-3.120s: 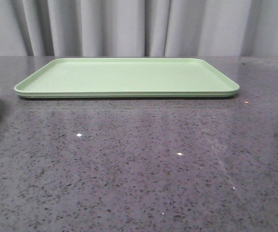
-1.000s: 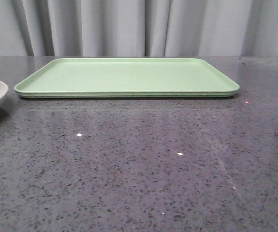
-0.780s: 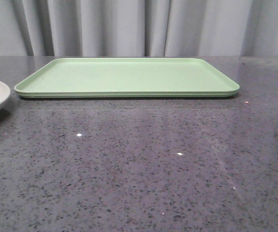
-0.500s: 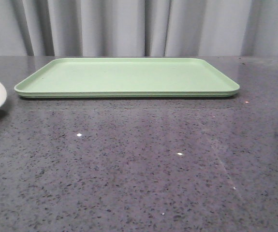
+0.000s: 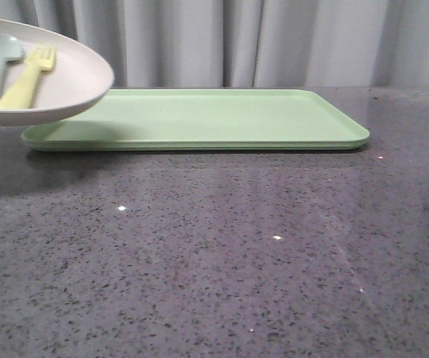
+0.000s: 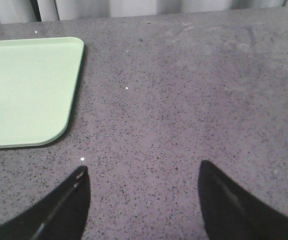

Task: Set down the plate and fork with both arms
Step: 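Lift the plate with the left gripper and carry it over the tray, then lower the plate onto the tray and open the left gripper, then raise the left gripper away from the plate, then lower the right gripper onto the yellow fork and close on it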

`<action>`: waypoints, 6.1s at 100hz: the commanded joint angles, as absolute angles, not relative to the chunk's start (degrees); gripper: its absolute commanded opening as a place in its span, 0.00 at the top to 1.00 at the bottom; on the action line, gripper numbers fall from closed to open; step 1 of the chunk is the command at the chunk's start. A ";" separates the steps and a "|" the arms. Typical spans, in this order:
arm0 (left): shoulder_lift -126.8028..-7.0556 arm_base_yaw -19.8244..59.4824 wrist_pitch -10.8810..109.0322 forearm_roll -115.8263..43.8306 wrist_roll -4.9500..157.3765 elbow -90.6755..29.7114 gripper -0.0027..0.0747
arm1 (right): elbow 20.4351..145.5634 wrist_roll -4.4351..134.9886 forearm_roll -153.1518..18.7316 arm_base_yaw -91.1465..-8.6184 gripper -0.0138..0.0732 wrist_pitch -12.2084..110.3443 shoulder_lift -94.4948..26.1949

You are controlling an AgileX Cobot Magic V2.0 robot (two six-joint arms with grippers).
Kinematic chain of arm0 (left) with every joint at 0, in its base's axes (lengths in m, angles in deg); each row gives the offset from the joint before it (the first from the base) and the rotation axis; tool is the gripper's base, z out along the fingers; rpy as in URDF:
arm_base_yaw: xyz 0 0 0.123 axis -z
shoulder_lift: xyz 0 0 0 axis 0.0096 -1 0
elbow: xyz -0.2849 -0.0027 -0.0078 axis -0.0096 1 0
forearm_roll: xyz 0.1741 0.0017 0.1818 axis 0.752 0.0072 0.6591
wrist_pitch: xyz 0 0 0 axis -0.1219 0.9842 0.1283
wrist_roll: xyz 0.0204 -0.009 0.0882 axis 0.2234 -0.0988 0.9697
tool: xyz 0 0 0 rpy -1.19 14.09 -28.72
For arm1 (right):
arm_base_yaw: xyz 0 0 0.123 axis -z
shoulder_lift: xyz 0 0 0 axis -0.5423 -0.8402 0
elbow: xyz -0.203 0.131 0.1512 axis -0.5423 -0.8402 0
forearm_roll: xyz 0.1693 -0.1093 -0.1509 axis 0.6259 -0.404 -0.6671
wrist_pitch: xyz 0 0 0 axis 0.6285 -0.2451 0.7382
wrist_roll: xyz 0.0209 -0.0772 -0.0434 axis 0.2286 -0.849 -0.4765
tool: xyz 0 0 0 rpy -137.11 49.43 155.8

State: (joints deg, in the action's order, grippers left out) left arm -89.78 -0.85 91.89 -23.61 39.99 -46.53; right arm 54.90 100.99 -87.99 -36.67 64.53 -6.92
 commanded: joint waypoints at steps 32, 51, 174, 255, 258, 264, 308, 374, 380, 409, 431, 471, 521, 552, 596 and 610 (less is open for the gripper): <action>-105.22 13.45 85.39 -25.67 30.84 -67.35 0.99 | 56.89 100.47 -88.33 -36.72 0.29 60.04 -7.48; -112.44 16.88 86.22 -25.76 27.99 -74.92 0.99 | 56.89 100.47 -88.33 -36.72 0.29 60.04 -7.48; -121.74 18.94 86.05 -24.38 27.55 -81.20 0.73 | 56.89 100.47 -88.33 -36.72 0.29 60.33 -7.48; -103.16 18.58 83.28 -14.87 27.19 -65.22 0.56 | 63.85 100.41 -88.23 -39.59 0.29 66.20 -11.06; -101.54 18.58 82.70 -14.85 27.08 -63.26 0.56 | 64.96 100.36 -88.23 -40.29 0.29 66.97 -12.07; -98.37 18.58 81.70 -14.34 27.08 -59.48 0.56 | 67.68 100.23 -88.23 -41.85 0.29 68.56 -14.35; -76.36 18.58 79.23 -7.81 24.11 -38.69 0.56 | 90.16 98.84 -88.23 -53.13 0.29 82.44 -37.86; -56.53 18.58 76.22 -7.74 24.02 -21.25 0.56 | 126.25 98.84 -84.33 -60.60 0.29 93.77 -73.08; -55.77 18.58 76.33 -7.74 24.02 -20.86 0.56 | 128.70 98.84 -83.35 -60.60 0.29 95.05 -76.56; -55.53 18.58 77.12 -7.74 24.02 -20.51 0.56 | 137.21 98.84 -79.18 -60.60 0.29 97.76 -87.13; -55.53 18.58 77.12 -7.74 24.02 -20.51 0.56 | 139.14 98.84 -78.77 -60.60 0.29 98.05 -90.47; -55.53 18.58 77.12 -7.74 24.02 -20.51 0.56 | 139.14 98.84 -78.77 -60.60 0.29 97.80 -93.55; -55.53 18.58 77.12 -7.74 24.02 -20.51 0.56 | 139.10 98.84 -78.60 -60.60 0.38 96.71 -94.29; -55.53 18.58 77.12 -7.74 24.02 -20.51 0.56 | 139.10 98.84 -77.69 -60.60 0.38 96.53 -94.29; -55.53 18.58 77.12 -7.74 24.02 -20.51 0.56 | 139.10 98.84 -77.22 -60.60 0.45 97.71 -95.91; -55.53 18.58 77.12 -7.74 24.02 -20.51 0.56 | 139.10 98.84 -77.22 -60.60 0.67 97.71 -95.91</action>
State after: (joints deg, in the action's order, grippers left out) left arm -55.99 18.66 80.35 -7.95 24.75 -19.10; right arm 137.48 99.48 -77.74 -60.60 98.61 -98.79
